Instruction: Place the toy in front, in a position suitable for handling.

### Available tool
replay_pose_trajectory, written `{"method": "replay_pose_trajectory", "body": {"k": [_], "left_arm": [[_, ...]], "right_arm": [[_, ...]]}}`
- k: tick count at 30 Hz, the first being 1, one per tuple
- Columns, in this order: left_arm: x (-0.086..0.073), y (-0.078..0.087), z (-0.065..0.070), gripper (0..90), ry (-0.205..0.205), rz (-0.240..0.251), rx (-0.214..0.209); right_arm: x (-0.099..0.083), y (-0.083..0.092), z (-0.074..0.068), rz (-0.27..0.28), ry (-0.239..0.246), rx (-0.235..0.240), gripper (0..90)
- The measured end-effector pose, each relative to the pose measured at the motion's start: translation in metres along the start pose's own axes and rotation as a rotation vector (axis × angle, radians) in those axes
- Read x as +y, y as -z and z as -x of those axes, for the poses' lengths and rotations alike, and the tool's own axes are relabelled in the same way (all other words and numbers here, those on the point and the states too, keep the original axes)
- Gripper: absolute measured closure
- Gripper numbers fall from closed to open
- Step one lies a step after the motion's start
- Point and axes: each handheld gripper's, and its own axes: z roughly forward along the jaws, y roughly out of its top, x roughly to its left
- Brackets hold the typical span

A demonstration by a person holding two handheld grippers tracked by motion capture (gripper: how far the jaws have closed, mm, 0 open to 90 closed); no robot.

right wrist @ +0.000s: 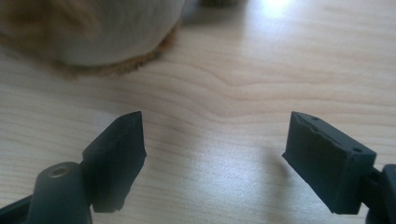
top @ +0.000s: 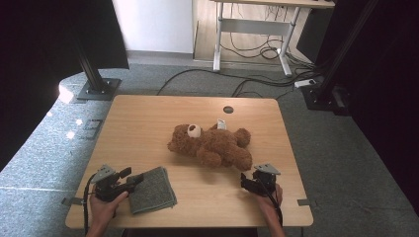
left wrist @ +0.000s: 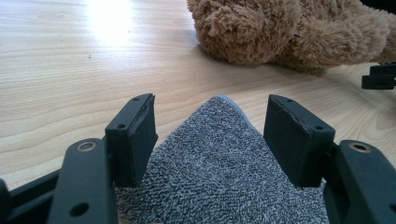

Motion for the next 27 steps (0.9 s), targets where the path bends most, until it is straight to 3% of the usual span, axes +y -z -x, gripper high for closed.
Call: {"method": "replay_pose_trajectory", "body": {"k": [3, 5, 11, 12, 17, 20, 26, 27], "left_arm": [[0.000, 0.000, 0.000, 34.0, 0.005, 0.000, -0.003], [0.000, 0.000, 0.000, 34.0, 0.002, -0.002, -0.002], [0.000, -0.001, 0.002, 34.0, 0.002, -0.006, -0.004], [0.001, -0.001, 0.003, 34.0, 0.000, -0.007, -0.001], [0.002, -0.001, 0.007, 33.9, -0.034, -0.022, 0.023], [0.002, -0.003, 0.008, 33.6, -0.040, -0.037, 0.025], [0.001, -0.004, 0.009, 33.6, -0.041, -0.048, 0.028], [0.001, -0.004, 0.009, 33.6, -0.041, -0.046, 0.028]], "right_arm": [[0.002, 0.007, 0.000, 0.042, -0.018, 0.010, 21.7], [0.008, 0.018, 0.000, 0.093, -0.041, 0.054, 23.0], [0.018, 0.031, -0.007, 0.126, -0.029, 0.116, 24.1], [0.025, 0.038, -0.014, 0.152, -0.022, 0.146, 24.5], [0.040, 0.048, -0.029, 0.197, 0.014, 0.181, 24.2], [0.054, 0.050, -0.043, 0.208, 0.048, 0.189, 22.1], [0.082, 0.051, -0.066, 0.267, 0.072, 0.153, 22.6], [0.088, 0.050, -0.070, 0.274, 0.067, 0.168, 22.9]]}}
